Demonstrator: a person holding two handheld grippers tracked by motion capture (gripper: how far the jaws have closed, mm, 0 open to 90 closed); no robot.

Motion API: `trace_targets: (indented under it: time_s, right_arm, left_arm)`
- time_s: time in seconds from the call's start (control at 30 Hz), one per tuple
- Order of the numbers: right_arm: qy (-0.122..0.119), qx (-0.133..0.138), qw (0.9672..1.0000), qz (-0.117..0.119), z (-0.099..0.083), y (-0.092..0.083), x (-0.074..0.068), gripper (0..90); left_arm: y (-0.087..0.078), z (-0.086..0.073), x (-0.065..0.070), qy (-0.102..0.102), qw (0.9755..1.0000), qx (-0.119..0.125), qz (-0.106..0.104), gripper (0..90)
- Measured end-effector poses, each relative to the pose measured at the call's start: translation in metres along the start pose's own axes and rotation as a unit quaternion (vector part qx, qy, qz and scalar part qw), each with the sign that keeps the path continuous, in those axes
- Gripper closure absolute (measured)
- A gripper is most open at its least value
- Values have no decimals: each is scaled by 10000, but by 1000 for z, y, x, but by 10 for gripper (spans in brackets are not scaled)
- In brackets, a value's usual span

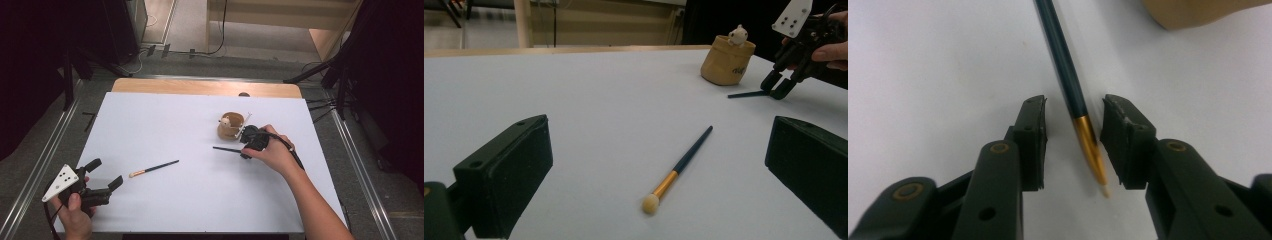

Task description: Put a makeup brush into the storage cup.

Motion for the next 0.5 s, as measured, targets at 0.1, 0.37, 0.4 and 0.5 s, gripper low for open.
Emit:
trace_targets:
  time_s: [0.1, 0.37, 0.4, 0.5]
  right_arm:
    - [-40, 13, 10000, 78, 0, 0, -1, 759]
    - [-155, 61, 9999, 32, -1, -1, -7, 854]
    - [-155, 61, 9999, 32, -1, -1, -7, 854]
    - [-144, 155, 9998, 30, -2, -4, -11, 854]
  left_arm:
    - [0, 0, 0, 4, 10000, -4, -2, 0]
    - [0, 1, 1, -5, 10000, 9, -10, 0]
    - [0, 1, 1, -13, 10000, 6, -2, 0]
    - [0, 2, 1, -27, 10000, 16, 1, 0]
Point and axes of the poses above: each handheld gripper's, and its own axes: y roughly forward along the jaws, z roughly out of its top, x roughly to its right, the point moved 4 cm from there along y, roughly forward along the jaws, and after that the axes turned 8 degrees about x, right-handed, at the moved point
